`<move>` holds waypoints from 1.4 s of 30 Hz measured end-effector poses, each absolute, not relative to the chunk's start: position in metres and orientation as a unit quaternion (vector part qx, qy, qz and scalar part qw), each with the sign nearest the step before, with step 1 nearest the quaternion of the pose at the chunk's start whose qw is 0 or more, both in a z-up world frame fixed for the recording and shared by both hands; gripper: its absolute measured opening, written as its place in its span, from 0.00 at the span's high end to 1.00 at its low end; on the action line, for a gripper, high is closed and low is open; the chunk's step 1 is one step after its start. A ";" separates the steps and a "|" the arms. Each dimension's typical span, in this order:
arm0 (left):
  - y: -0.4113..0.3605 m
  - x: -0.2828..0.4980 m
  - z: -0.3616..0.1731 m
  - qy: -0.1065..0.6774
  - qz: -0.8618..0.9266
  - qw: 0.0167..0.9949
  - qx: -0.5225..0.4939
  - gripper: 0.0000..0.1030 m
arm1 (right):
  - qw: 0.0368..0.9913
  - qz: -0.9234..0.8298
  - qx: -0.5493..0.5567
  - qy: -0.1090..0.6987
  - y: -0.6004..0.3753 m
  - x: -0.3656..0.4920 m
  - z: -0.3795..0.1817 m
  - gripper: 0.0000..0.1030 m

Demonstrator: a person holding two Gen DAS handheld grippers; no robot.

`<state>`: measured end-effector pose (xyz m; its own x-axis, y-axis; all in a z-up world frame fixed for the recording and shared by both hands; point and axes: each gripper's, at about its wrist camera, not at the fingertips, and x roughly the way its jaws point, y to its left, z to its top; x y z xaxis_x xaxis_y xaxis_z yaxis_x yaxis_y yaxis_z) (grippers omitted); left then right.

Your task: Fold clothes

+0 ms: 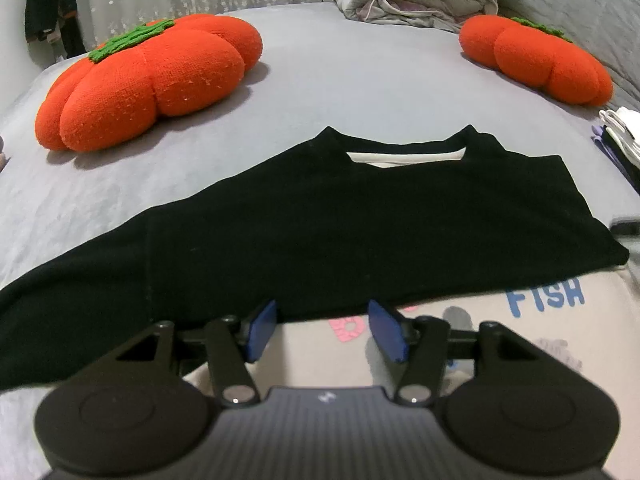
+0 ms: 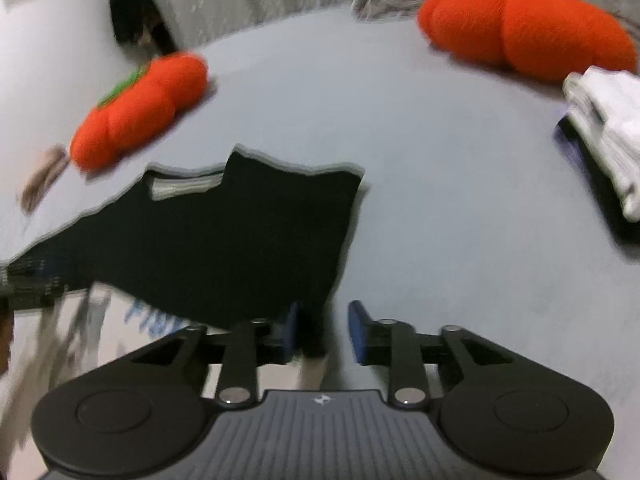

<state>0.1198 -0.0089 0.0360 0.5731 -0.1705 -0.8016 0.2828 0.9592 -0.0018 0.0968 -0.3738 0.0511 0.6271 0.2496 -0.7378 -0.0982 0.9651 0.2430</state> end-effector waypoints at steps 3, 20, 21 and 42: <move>-0.009 0.119 0.036 0.444 -0.128 0.885 0.064 0.47 | 0.912 0.079 0.136 0.379 -0.387 0.112 0.056 0.70; -0.008 0.121 0.036 0.444 -0.131 0.885 0.057 0.47 | 0.930 0.059 0.101 0.347 -0.361 0.162 0.027 0.83; -0.008 0.121 0.036 0.443 -0.131 0.885 0.057 0.47 | 0.932 0.061 0.096 0.345 -0.360 0.162 0.026 0.90; 0.000 0.122 0.043 0.439 -0.132 0.888 0.042 0.47 | 0.939 0.037 0.054 0.336 -0.353 0.165 0.023 0.84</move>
<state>0.1221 -0.0003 0.0435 0.5801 -0.1964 -0.7905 0.2709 0.9618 -0.0402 0.1651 -0.3534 0.0227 0.7709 0.1055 -0.6281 -0.0325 0.9914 0.1266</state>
